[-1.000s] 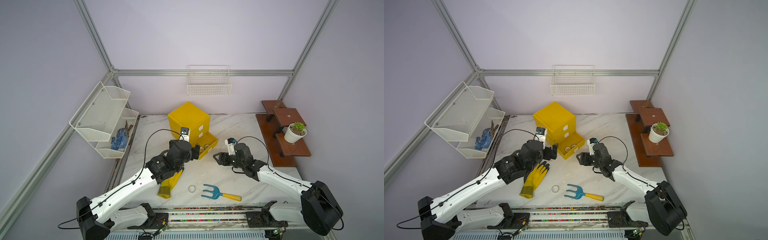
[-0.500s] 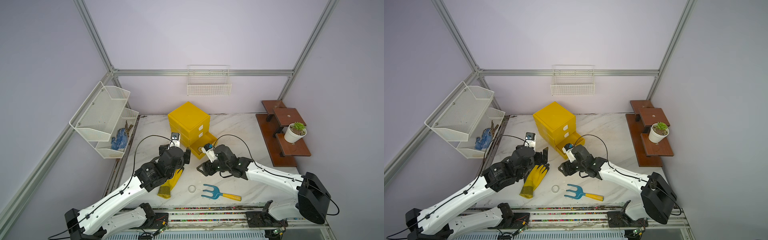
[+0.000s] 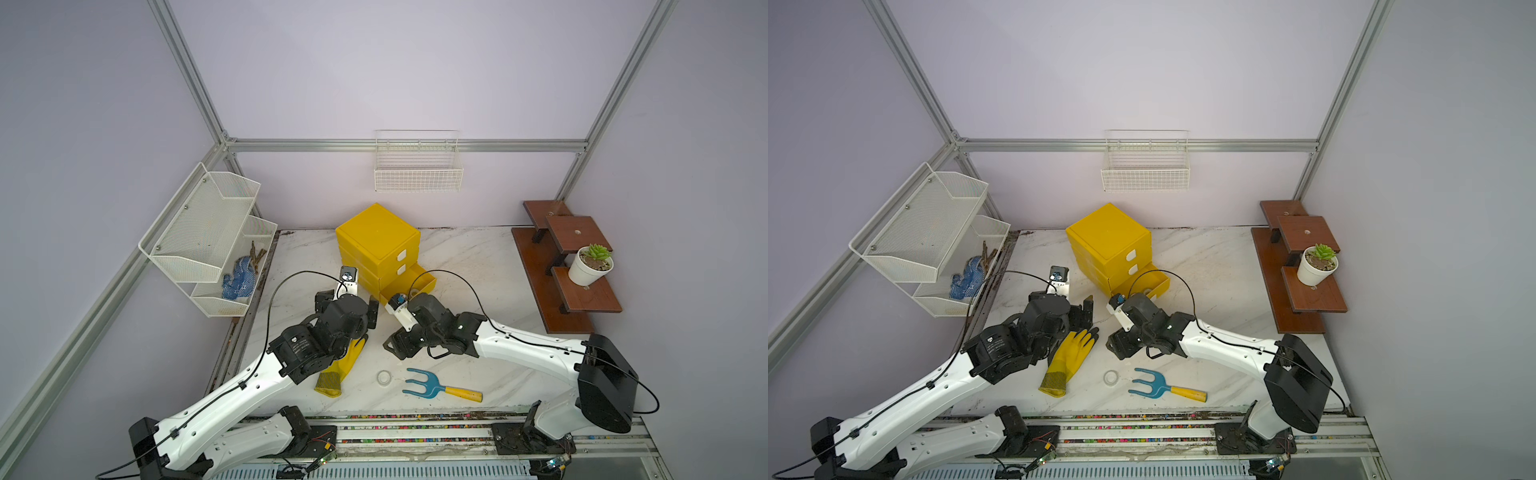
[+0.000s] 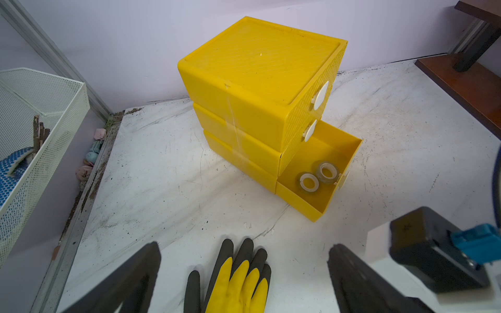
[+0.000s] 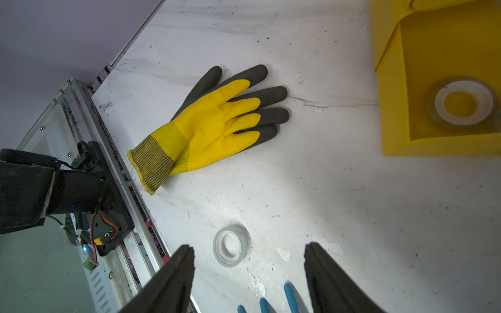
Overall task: Place the transparent tape into the drawer according to color
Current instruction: Pick up the tape at the center of the board.
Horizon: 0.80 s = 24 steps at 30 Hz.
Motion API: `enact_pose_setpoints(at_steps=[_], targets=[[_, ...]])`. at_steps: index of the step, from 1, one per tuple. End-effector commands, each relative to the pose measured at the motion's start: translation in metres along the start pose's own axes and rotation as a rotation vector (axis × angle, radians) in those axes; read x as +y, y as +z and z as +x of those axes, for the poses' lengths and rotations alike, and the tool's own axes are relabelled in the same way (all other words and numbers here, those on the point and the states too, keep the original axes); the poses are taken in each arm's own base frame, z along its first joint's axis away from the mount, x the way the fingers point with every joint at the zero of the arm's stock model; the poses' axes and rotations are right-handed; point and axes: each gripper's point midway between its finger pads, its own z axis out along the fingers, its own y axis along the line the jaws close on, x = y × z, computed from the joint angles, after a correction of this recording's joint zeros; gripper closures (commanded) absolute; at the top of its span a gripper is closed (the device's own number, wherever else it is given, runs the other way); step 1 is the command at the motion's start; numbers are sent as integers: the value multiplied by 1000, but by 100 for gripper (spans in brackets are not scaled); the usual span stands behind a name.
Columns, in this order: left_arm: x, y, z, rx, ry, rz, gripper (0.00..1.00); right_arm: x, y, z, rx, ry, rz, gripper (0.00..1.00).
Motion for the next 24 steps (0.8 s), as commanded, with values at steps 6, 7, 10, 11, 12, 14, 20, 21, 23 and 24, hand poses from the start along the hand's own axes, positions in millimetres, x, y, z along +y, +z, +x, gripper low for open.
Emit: enact_pose_setpoints(at_steps=[6, 7, 10, 11, 12, 14, 20, 21, 23, 24], targets=[[17, -8, 4, -8, -50, -42, 0, 4, 15, 13, 87, -52, 0, 30], [19, -9, 4, -9, -52, -45, 0, 5, 18, 17, 108, -55, -1, 30], [23, -13, 3, -17, -60, -52, 0, 5, 28, 30, 167, -70, 8, 30], [25, -14, 4, -19, -63, -54, 0, 6, 31, 34, 188, -79, 12, 30], [26, -15, 4, -22, -68, -56, 0, 8, 34, 37, 204, -91, 15, 30], [29, -17, 3, -29, -75, -60, 0, 16, 38, 45, 233, -131, 6, 29], [37, -23, -2, -50, -79, -81, 0, 35, 53, 69, 331, -235, 4, 28], [37, -23, -3, -53, -79, -81, 0, 37, 56, 74, 347, -249, 8, 28], [38, -24, -4, -59, -79, -83, 0, 37, 64, 82, 377, -268, 28, 28], [38, -24, -4, -59, -79, -82, 0, 37, 68, 84, 387, -278, 41, 28]])
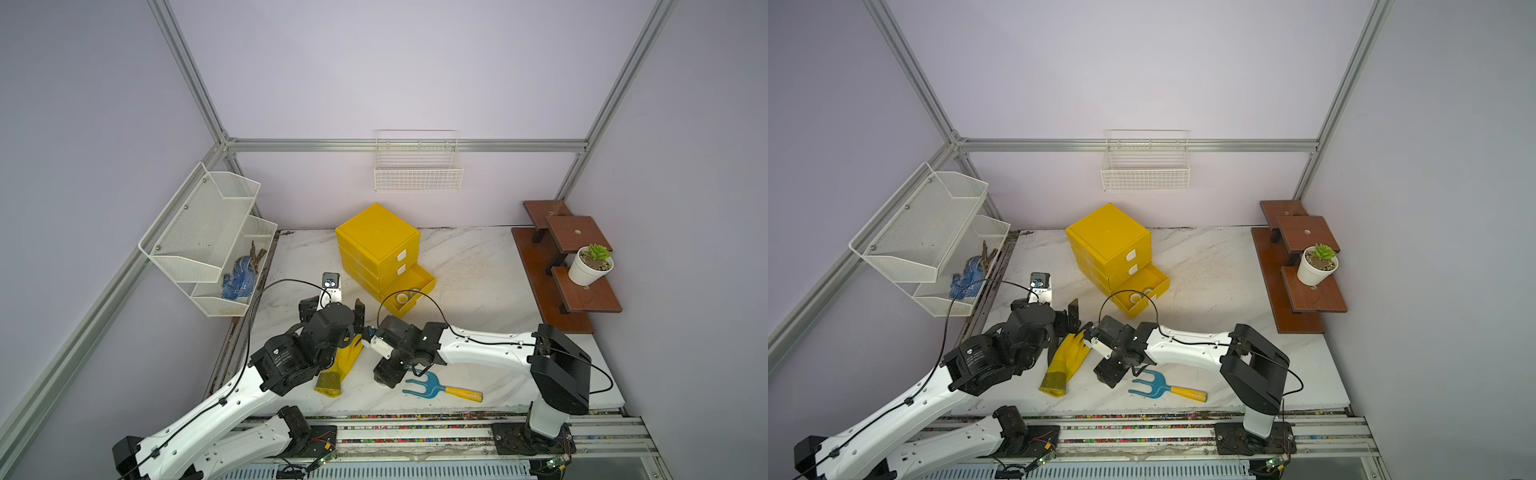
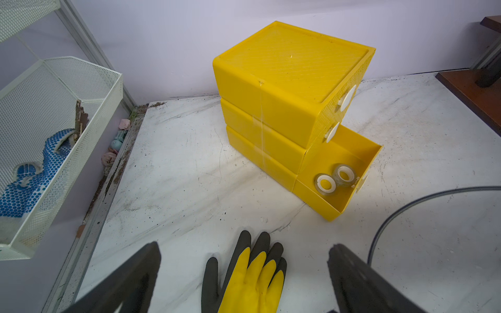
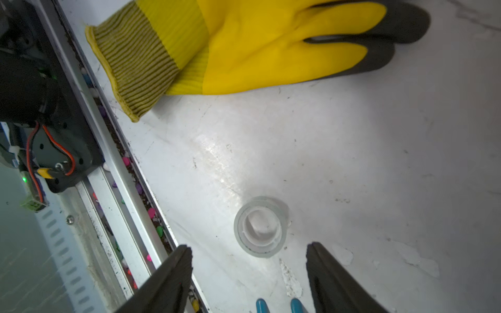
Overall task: Place the transparent tape into the drawer according to color
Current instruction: Pick up the tape at the center of the board.
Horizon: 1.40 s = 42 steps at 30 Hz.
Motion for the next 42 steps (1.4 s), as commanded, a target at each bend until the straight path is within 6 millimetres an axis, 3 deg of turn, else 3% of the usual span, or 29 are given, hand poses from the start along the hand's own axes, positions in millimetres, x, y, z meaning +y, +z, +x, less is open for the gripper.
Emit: enact_pose_setpoints(at_steps=[1, 11, 16, 26, 30, 36, 39, 42], targets=[[7, -4, -9, -32, -34, -20, 0, -3, 13, 10, 63, -51, 65, 28], [10, -3, -3, -26, -29, -31, 0, -16, 34, 18, 113, -66, 164, 28], [10, -2, -1, -23, -29, -32, 0, -22, 40, 23, 132, -62, 196, 33], [7, 0, 0, -18, -28, -27, 0, -28, 31, 20, 87, -33, 220, 59], [6, 2, 3, -11, -25, -27, 0, -29, 11, 6, -17, 16, 179, 64], [3, 6, 8, 0, -19, -27, 0, -33, -48, -29, -251, 133, -18, 65], [1, 9, 13, 11, -20, -26, 0, -50, -85, -45, -370, 196, -46, 65], [0, 12, 18, 23, -20, -25, 0, -83, -121, -60, -495, 280, 12, 65]])
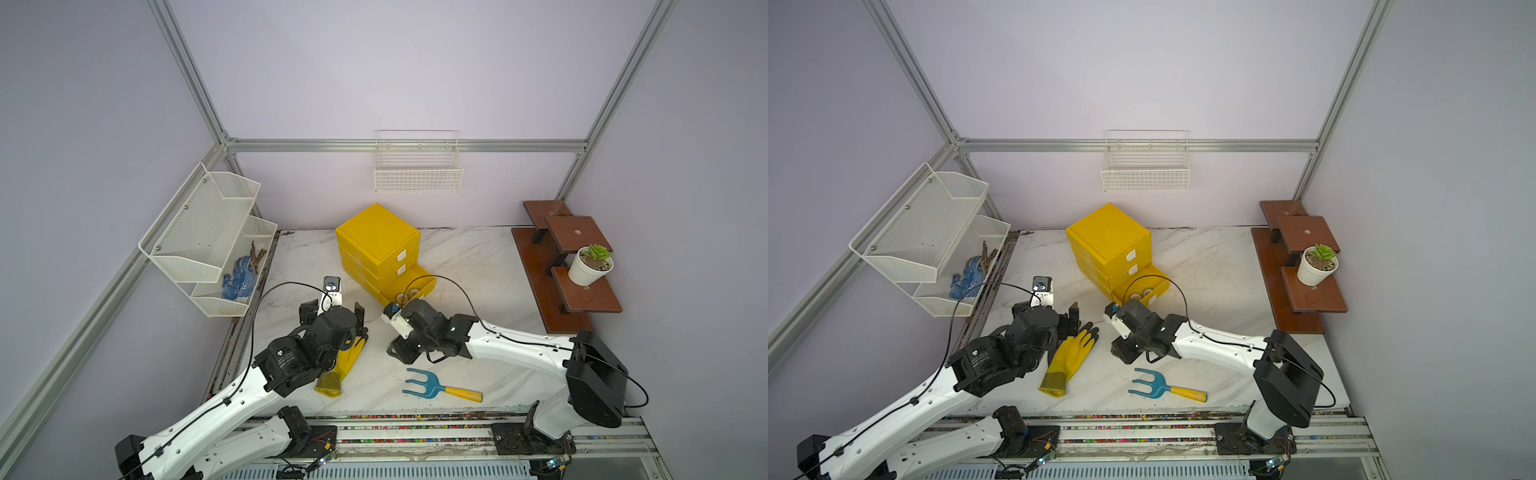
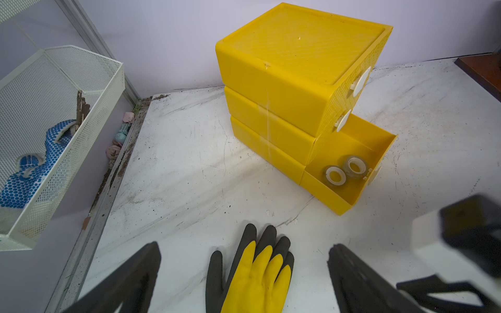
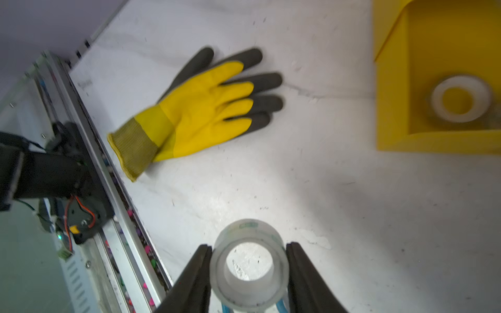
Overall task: Place the transparent tape into the drawer according to color
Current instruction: Pick up the tape at the center of the board, then place the tape in the drawer.
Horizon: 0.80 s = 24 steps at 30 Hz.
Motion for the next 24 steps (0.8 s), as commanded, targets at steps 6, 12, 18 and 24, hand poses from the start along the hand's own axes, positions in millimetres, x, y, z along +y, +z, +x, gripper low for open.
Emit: enact_pose_setpoints(at_steps=[6, 12, 18, 24], targets=[[-4, 4, 1, 2, -43, 8, 0, -75, -47, -87, -360, 235, 138, 65], [-5, 3, 0, 4, -46, 19, 0, -140, -23, -97, -377, 332, 321, 65], [-5, 3, -1, 10, -43, 21, 0, -165, 4, -103, -370, 341, 337, 64], [-6, 1, -3, 8, -49, 28, 0, -183, 23, -105, -348, 351, 367, 65]])
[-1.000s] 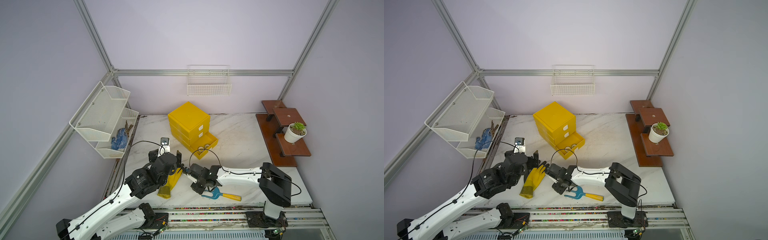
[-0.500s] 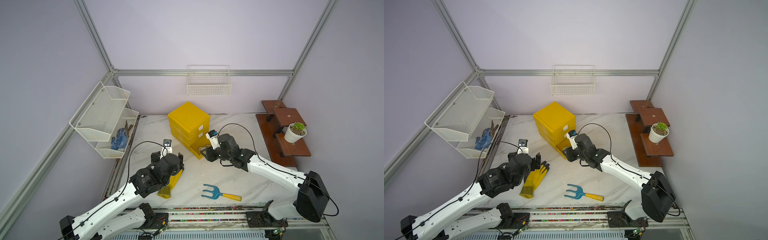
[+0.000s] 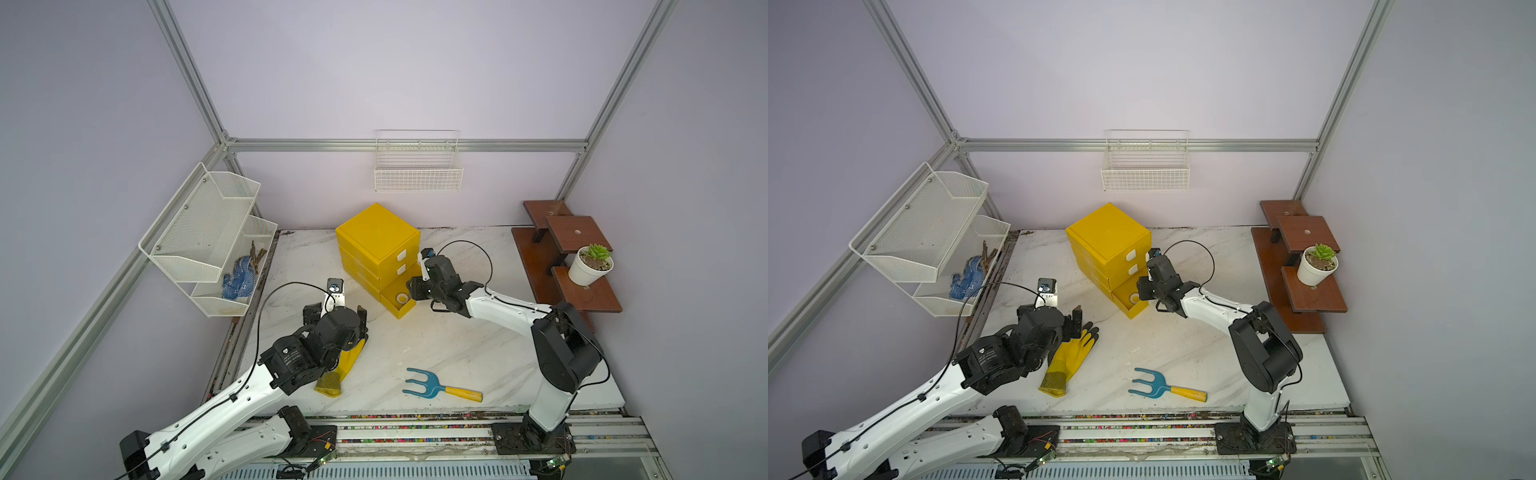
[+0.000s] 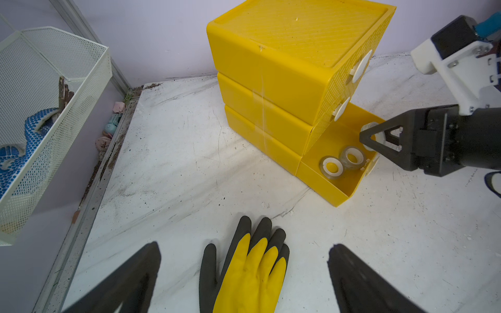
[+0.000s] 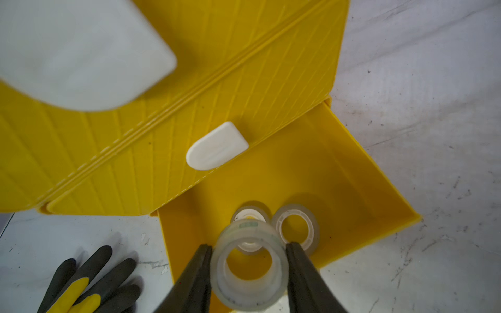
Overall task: Place the transparent tape into the drawer according to color
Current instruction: Place the tape in the drawer.
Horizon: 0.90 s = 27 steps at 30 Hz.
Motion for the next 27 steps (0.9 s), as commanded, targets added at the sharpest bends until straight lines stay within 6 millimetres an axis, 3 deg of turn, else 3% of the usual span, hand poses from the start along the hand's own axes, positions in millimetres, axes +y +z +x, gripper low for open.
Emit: enact_pose_setpoints(at_steps=[1, 6, 11, 13, 16, 27], targets=[[0, -4, -11, -25, -43, 13, 0, -2, 5, -21, -61, 11, 12, 64], [-1, -4, -12, -26, -44, 15, 0, -9, 16, -17, -49, 26, 30, 62], [-3, -4, -13, -22, -35, 18, 0, -3, 16, -21, -43, 16, -11, 38], [-2, -4, -14, -25, -36, 17, 0, 0, 13, -25, -49, 12, -23, 35], [-2, -4, -15, -27, -38, 18, 0, 5, 5, -28, -58, 9, -42, 27], [-11, -5, -36, -69, -33, 49, 0, 22, -51, -40, -148, 41, -157, 26]])
